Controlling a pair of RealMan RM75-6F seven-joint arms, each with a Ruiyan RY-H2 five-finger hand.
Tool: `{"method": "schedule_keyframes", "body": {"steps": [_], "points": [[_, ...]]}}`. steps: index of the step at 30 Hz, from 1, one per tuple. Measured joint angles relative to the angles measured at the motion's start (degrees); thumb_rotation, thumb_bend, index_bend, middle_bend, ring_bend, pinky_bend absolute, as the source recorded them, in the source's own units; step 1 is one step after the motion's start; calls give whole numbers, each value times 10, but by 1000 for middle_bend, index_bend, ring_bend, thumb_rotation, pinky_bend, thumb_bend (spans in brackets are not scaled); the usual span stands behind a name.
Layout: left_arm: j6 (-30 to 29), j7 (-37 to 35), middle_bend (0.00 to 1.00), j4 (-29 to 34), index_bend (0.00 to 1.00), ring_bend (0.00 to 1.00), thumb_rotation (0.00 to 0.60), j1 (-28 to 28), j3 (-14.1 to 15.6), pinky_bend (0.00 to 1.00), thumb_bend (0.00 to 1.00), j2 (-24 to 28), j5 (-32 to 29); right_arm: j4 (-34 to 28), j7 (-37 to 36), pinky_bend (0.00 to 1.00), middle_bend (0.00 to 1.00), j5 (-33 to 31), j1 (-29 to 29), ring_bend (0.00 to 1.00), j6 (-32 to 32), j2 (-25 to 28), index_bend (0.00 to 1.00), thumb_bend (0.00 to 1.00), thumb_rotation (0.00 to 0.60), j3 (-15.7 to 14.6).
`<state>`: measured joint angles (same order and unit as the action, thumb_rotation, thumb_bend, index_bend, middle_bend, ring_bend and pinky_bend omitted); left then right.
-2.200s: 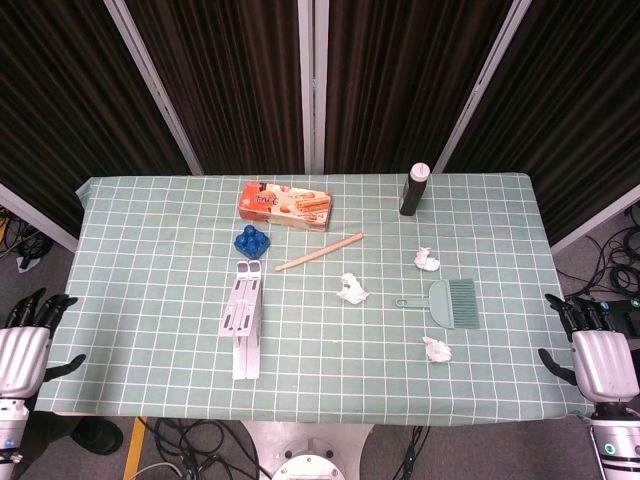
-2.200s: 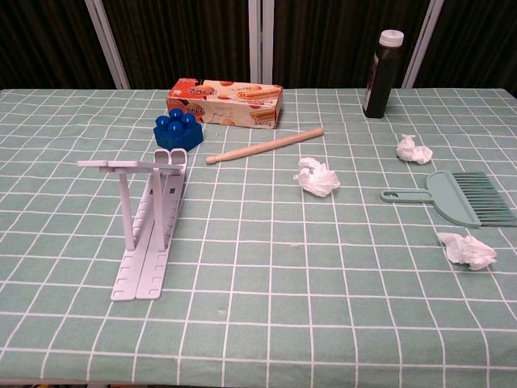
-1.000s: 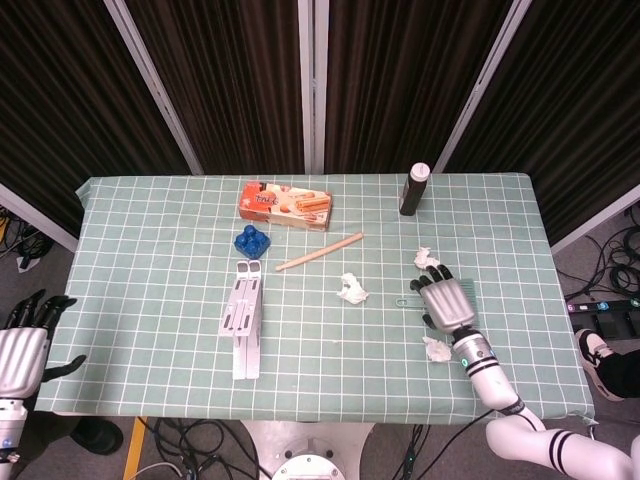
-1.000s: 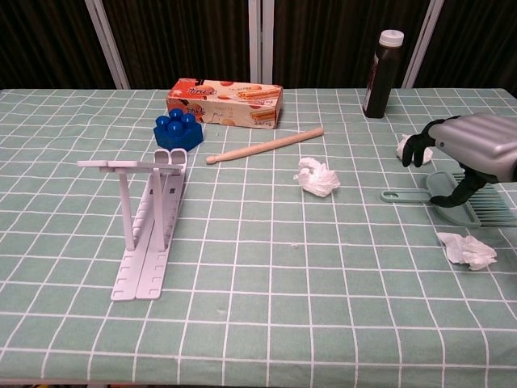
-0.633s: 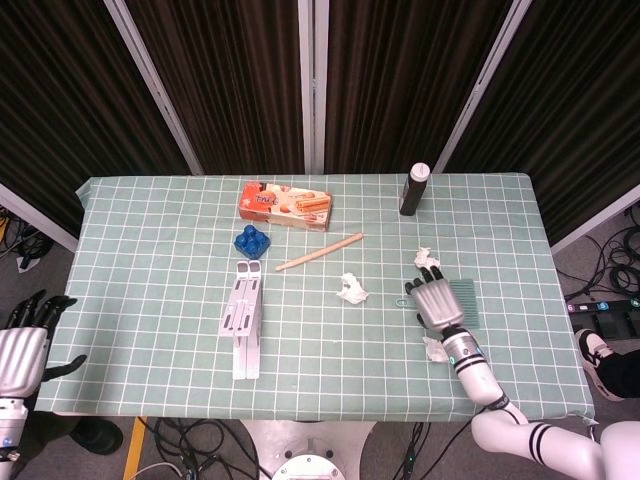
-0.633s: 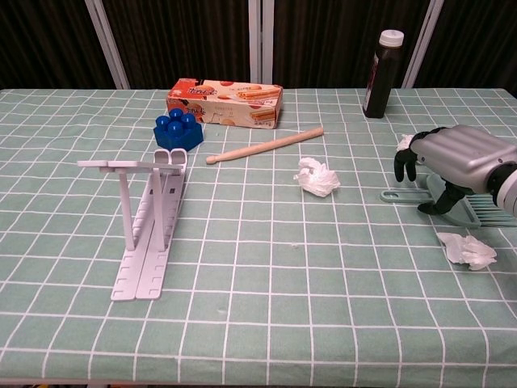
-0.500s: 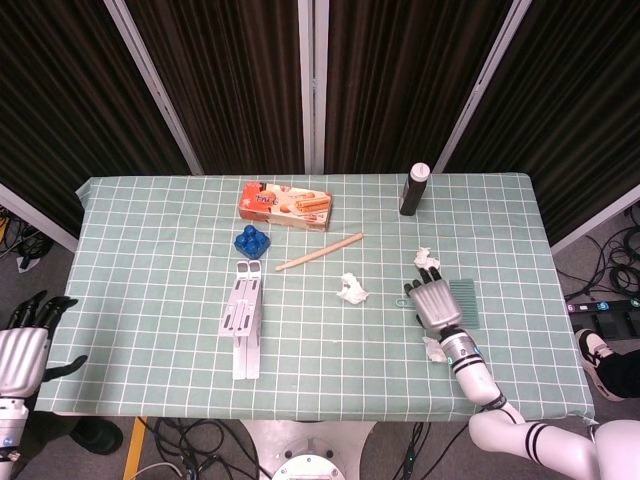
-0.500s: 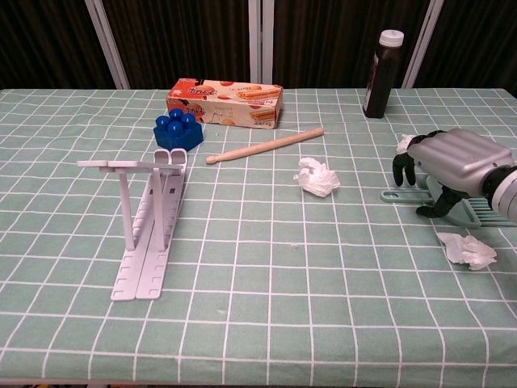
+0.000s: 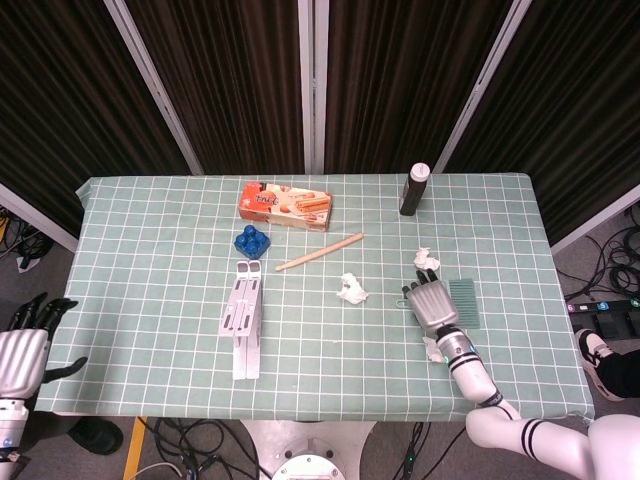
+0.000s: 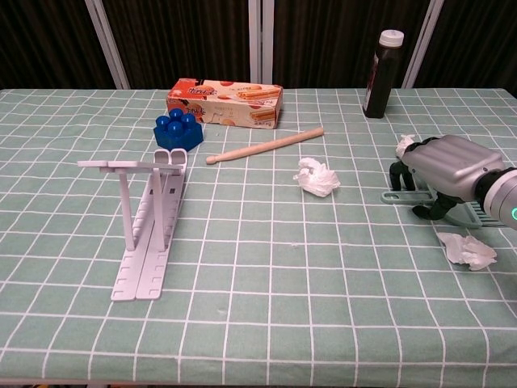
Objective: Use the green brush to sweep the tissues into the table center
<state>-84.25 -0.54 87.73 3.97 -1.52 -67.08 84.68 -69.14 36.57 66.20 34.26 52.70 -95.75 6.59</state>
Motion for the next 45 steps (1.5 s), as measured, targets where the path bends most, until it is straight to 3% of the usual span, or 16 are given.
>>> {"method": "schedule_keyframes", "body": {"steps": [6, 14, 20, 24, 28, 34, 37, 45], "points": [[-2, 2, 170, 4, 204, 62, 600, -2, 0, 136, 94, 3, -1, -6, -21, 148, 548, 14, -2, 224, 18, 9, 582, 379, 600, -1], [-3, 12, 170, 19, 204, 62, 600, -4, 2, 137, 93, 11, -1, -80, -92, 173, 553, 49, -17, 227, 71, 91, 595, 379, 600, 14], [-5, 33, 170, 38, 205, 62, 600, -5, 3, 137, 94, 17, -1, -84, -198, 175, 543, 67, -3, 227, 57, 129, 597, 381, 600, 39], [-4, 44, 170, 51, 204, 62, 600, -7, 4, 137, 94, 24, -4, -35, -304, 177, 547, 94, 26, 227, 28, 124, 602, 392, 600, 50], [-9, 62, 170, 70, 204, 62, 600, -11, 5, 136, 93, 30, -7, 62, -438, 178, 550, 138, 66, 228, -2, 97, 607, 401, 600, 48], [-15, 79, 170, 96, 204, 62, 600, -16, 5, 137, 94, 42, -10, 236, -636, 180, 549, 200, 123, 228, -37, 27, 609, 402, 600, 24], [-15, 82, 170, 104, 204, 62, 600, -18, 5, 137, 93, 46, -13, 285, -710, 180, 546, 221, 139, 228, -44, 3, 609, 402, 600, 8], [-14, 90, 170, 116, 204, 62, 600, -16, 5, 137, 94, 53, -8, 310, -899, 180, 546, 267, 154, 228, -11, -25, 609, 402, 600, -33]]}}
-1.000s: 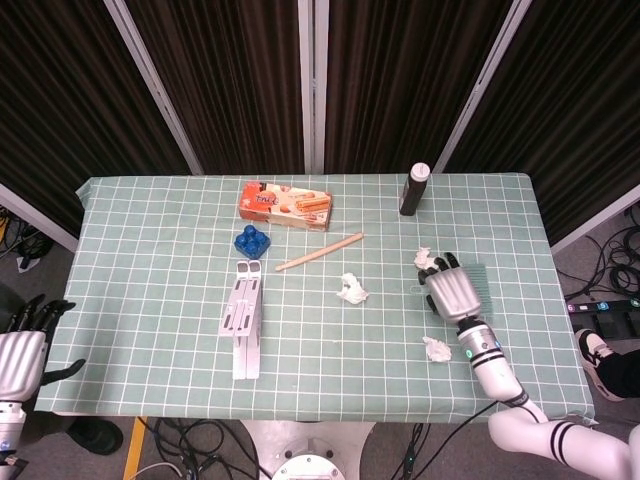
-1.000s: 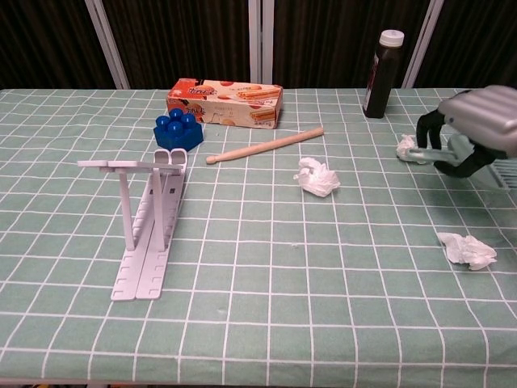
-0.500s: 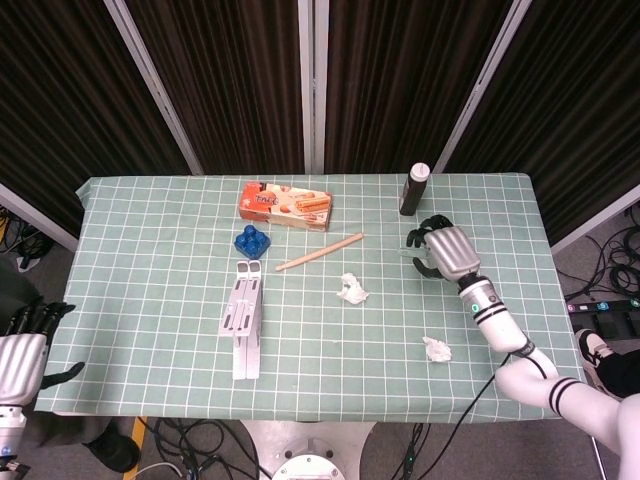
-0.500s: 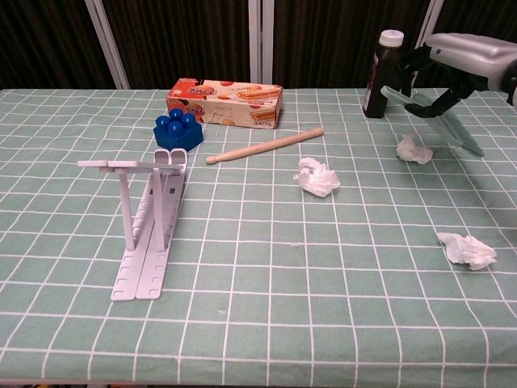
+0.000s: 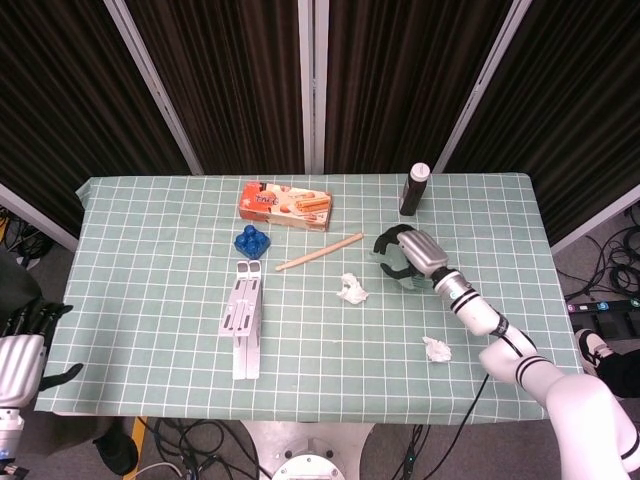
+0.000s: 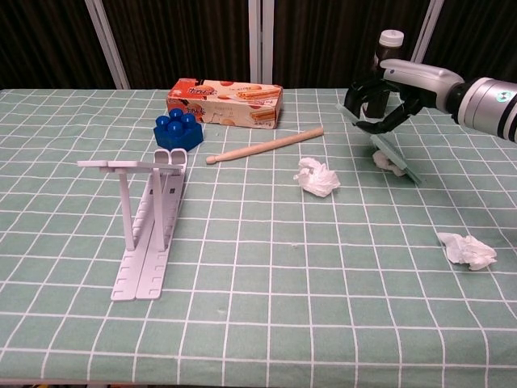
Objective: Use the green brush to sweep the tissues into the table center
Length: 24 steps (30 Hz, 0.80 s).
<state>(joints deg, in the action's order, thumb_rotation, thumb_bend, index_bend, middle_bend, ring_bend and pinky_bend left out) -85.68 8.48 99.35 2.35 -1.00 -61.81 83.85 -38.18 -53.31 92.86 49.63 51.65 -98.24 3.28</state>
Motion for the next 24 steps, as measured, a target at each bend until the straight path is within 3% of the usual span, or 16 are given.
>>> {"method": "schedule_keyframes", "body": {"steps": [5, 12, 18, 24], "points": [[8, 0, 170, 1, 204, 62, 600, 2, 3, 137, 94, 4, 1, -29, -82, 180, 546, 28, 8, 228, 64, -6, 609, 402, 600, -18], [6, -6, 170, -4, 205, 62, 600, 2, 2, 137, 94, 1, 5, -79, -102, 180, 546, 38, 14, 228, 111, -5, 610, 406, 600, -21], [5, -19, 170, -13, 205, 62, 600, 3, 2, 136, 94, -1, 9, -153, -64, 180, 548, 24, -21, 228, 158, 46, 612, 409, 600, -17], [7, -38, 170, -26, 204, 62, 600, 5, 3, 137, 94, -2, 16, -299, 38, 179, 551, -6, -91, 231, 204, 146, 617, 412, 600, -22]]}}
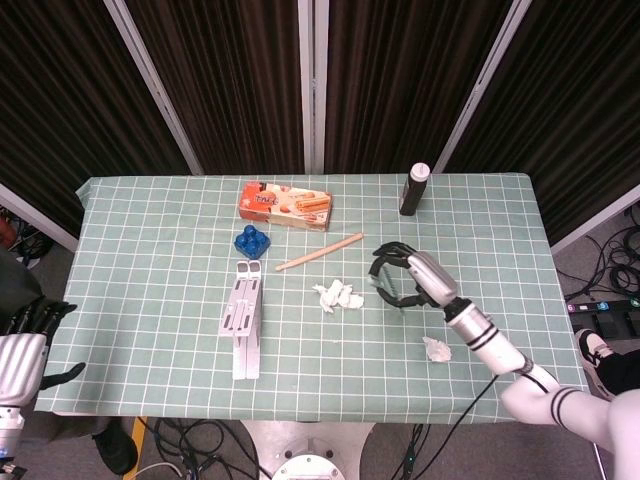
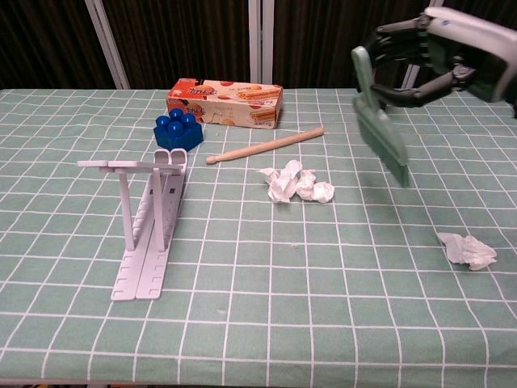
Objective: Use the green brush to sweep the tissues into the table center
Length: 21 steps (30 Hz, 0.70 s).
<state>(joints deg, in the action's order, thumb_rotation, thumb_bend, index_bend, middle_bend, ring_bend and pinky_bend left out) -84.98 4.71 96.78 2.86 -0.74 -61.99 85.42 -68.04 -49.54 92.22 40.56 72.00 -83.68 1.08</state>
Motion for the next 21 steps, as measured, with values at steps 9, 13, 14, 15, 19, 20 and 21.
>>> {"method": "schedule_keyframes", "body": {"steps": [9, 13, 14, 15, 19, 20, 21], "points": [[4, -14, 170, -13, 205, 62, 600, 3, 1, 137, 94, -7, 6, -238, 176, 146, 536, -73, -159, 226, 63, 137, 618, 428, 600, -48], [5, -17, 170, -16, 205, 62, 600, 7, 2, 137, 93, -7, 16, -258, 219, 128, 528, -94, -213, 219, 77, 142, 616, 429, 600, -71], [5, -19, 170, -17, 204, 62, 600, 8, 3, 137, 94, -8, 19, -258, 224, 125, 527, -97, -219, 217, 79, 137, 616, 431, 600, -72], [5, -20, 170, -18, 204, 62, 600, 8, 3, 136, 94, -8, 20, -258, 228, 122, 526, -100, -224, 216, 80, 131, 616, 433, 600, -73], [8, -26, 170, -22, 205, 62, 600, 8, 5, 137, 94, -8, 18, -253, 262, 98, 511, -109, -240, 195, 80, 93, 616, 437, 600, -70], [9, -28, 170, -23, 205, 62, 600, 8, 6, 137, 94, -8, 17, -250, 270, 95, 509, -111, -242, 194, 79, 83, 616, 437, 600, -67], [8, -29, 170, -24, 204, 62, 600, 8, 6, 137, 94, -8, 18, -248, 278, 94, 509, -113, -243, 194, 79, 73, 616, 438, 600, -62]]}}
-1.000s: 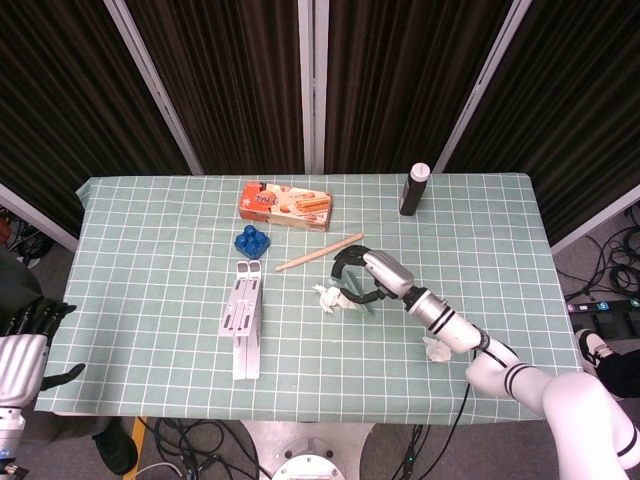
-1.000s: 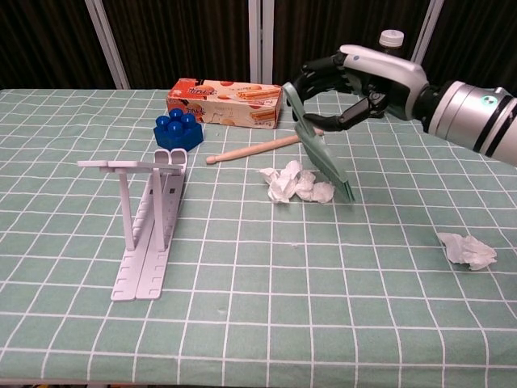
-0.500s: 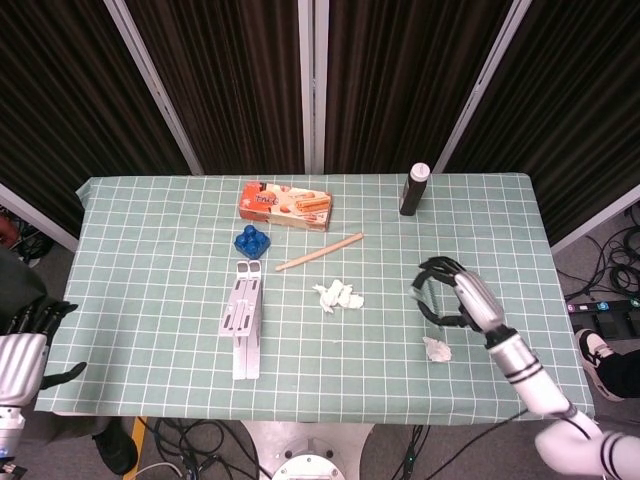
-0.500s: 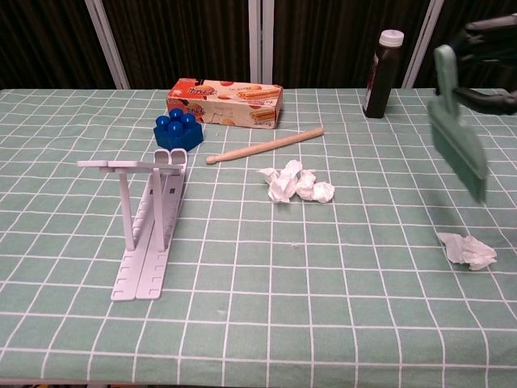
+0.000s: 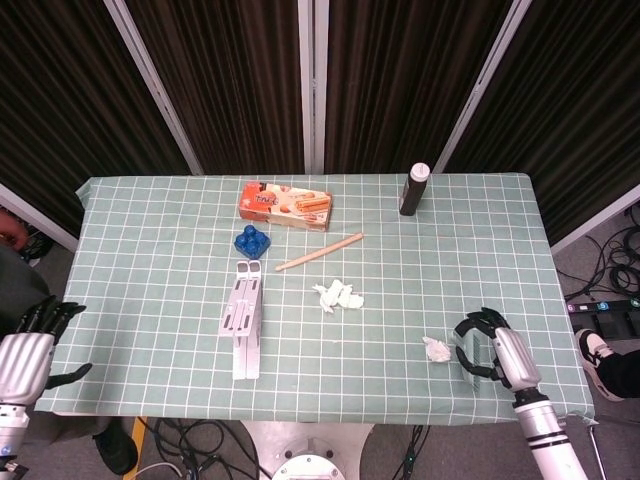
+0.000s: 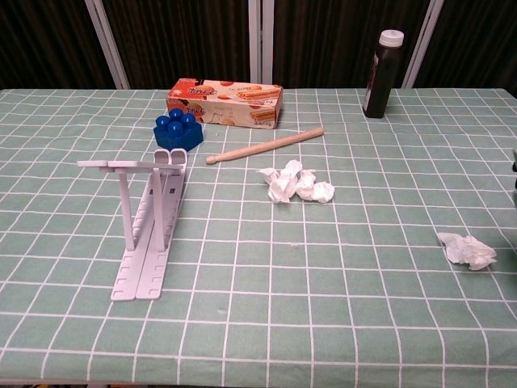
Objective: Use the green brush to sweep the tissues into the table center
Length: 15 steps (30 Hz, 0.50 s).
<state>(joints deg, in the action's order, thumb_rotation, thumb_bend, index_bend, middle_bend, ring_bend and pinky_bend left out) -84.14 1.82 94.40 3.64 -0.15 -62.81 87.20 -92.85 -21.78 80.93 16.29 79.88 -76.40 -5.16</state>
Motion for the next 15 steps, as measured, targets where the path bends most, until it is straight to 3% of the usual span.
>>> {"method": "schedule_keyframes", "body": {"steps": [15], "points": [[-9, -28, 170, -16, 204, 62, 600, -2, 2, 137, 94, -2, 9, 72, 122, 63, 499, 12, 67, 194, -46, -192, 616, 437, 600, 107]]}}
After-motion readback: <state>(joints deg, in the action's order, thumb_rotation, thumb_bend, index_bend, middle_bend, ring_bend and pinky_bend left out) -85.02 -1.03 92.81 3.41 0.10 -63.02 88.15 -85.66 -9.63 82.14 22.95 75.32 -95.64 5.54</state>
